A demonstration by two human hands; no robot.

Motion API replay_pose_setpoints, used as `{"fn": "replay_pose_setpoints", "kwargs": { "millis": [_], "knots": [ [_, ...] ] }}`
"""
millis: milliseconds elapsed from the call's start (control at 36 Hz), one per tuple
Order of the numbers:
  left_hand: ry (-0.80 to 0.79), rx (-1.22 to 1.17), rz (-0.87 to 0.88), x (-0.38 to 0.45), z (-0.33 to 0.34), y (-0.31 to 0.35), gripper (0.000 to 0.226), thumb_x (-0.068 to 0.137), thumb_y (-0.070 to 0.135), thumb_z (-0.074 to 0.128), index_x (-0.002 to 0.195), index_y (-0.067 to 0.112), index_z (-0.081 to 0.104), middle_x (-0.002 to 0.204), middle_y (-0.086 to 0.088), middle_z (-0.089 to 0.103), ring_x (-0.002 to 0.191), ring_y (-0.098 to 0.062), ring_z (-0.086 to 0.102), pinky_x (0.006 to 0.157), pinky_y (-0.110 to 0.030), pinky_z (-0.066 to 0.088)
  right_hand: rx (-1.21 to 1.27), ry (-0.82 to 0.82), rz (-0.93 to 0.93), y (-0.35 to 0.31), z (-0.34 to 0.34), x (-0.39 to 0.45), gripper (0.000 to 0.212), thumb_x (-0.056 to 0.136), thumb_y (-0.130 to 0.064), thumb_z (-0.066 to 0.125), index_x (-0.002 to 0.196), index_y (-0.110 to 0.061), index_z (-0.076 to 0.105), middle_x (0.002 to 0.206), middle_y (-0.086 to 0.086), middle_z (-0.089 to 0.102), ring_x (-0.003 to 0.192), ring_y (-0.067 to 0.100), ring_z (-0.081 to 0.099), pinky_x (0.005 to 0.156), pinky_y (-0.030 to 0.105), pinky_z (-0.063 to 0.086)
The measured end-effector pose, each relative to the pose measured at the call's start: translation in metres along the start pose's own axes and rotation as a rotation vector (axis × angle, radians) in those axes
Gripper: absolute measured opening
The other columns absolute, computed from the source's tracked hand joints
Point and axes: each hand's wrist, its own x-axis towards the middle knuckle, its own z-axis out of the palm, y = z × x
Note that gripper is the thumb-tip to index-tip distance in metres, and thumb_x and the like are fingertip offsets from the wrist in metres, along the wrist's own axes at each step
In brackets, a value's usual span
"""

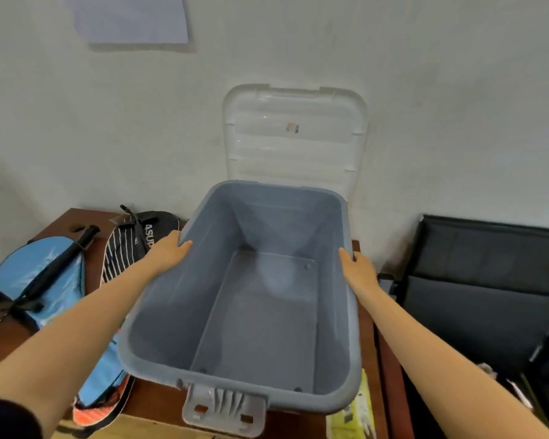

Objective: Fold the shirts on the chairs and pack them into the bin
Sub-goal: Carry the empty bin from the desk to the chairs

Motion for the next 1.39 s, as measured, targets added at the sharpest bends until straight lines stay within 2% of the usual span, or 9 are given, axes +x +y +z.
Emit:
{"fn": "replay_pose_setpoints", "kwargs": {
  "millis": [139,306,417,667,806,917,1083,1222,1389],
  "knots": [
    [-0.017,-0.149,0.004,0.003,0.001,-0.002,0.044,0.102,0.035,0.041,0.126,-0.001,0.047,0.126,-0.019,0.054,0.100,-0.029,0.051,0.079,-0.033,0.037,-0.060,0.065,0.052,-0.007,0.000,-0.009,0.046,0.100,-0.041,0.046,0.067,-0.009,0.045,0.067,0.008,0.050,0.065,0.025,0.048,0.053,0.031,0.032],
    [-0.024,-0.240,0.033,0.000,-0.001,0.001,0.037,0.102,0.029,0.043,0.120,-0.002,0.049,0.109,-0.014,0.054,0.091,-0.026,0.051,0.076,-0.032,0.038,0.036,-0.020,0.164,-0.018,0.000,-0.018,0.047,0.101,-0.045,0.044,0.109,-0.003,0.062,0.100,0.012,0.065,0.089,0.030,0.063,0.075,0.033,0.047],
    [-0.027,-0.248,0.027,-0.007,-0.002,-0.004,0.035,0.101,0.032,0.045,0.113,0.000,0.050,0.108,-0.015,0.055,0.091,-0.028,0.053,0.076,-0.033,0.040,0.071,0.015,0.151,-0.021,0.000,-0.035,0.040,0.102,-0.037,0.045,0.111,-0.001,0.062,0.095,0.011,0.063,0.082,0.026,0.060,0.073,0.031,0.047],
    [-0.061,-0.293,0.023,-0.049,0.015,0.011,0.029,0.099,0.032,0.046,0.107,0.004,0.049,0.099,-0.010,0.054,0.084,-0.026,0.054,0.071,-0.033,0.041,0.090,0.007,0.221,0.007,-0.035,-0.059,0.057,0.098,-0.045,0.048,0.115,0.008,0.061,0.110,0.025,0.066,0.096,0.038,0.066,0.083,0.040,0.051],
    [-0.041,-0.310,-0.007,-0.083,0.034,0.025,0.030,0.099,0.031,0.047,0.108,0.004,0.052,0.100,-0.010,0.057,0.078,-0.020,0.054,0.062,-0.031,0.039,0.115,-0.025,0.215,0.021,-0.065,-0.070,0.041,0.100,-0.040,0.048,0.106,-0.003,0.064,0.092,0.010,0.067,0.087,0.031,0.065,0.075,0.037,0.052],
    [-0.022,-0.320,-0.031,-0.115,0.054,0.046,0.032,0.098,0.032,0.048,0.110,0.003,0.054,0.094,-0.008,0.059,0.074,-0.017,0.056,0.055,-0.028,0.039,0.158,-0.060,0.194,0.036,-0.100,-0.074,0.036,0.100,-0.037,0.049,0.107,-0.005,0.063,0.097,0.011,0.066,0.086,0.030,0.064,0.076,0.036,0.050],
    [0.078,-0.258,-0.088,-0.173,0.096,0.087,0.030,0.099,0.033,0.048,0.104,0.004,0.053,0.102,-0.012,0.056,0.086,-0.025,0.054,0.073,-0.032,0.040,0.158,-0.122,0.153,0.070,-0.163,-0.080,0.031,0.100,-0.035,0.049,0.105,-0.008,0.062,0.086,0.003,0.064,0.077,0.022,0.062,0.067,0.032,0.047],
    [0.126,-0.234,-0.112,-0.220,0.137,0.124,0.032,0.099,0.033,0.047,0.108,0.003,0.052,0.105,-0.012,0.055,0.090,-0.026,0.052,0.075,-0.032,0.039,0.142,-0.134,0.143,0.102,-0.221,-0.088,0.029,0.099,-0.035,0.049,0.106,-0.009,0.060,0.086,0.004,0.062,0.074,0.020,0.060,0.061,0.029,0.045],
    [0.120,-0.253,-0.152,-0.278,0.178,0.164,0.037,0.099,0.033,0.047,0.117,0.001,0.052,0.107,-0.012,0.055,0.091,-0.027,0.053,0.077,-0.033,0.041,0.133,-0.173,0.179,0.139,-0.285,-0.108,0.032,0.100,-0.035,0.049,0.105,-0.006,0.061,0.089,0.007,0.063,0.077,0.025,0.060,0.076,0.036,0.047]
  ]
}}
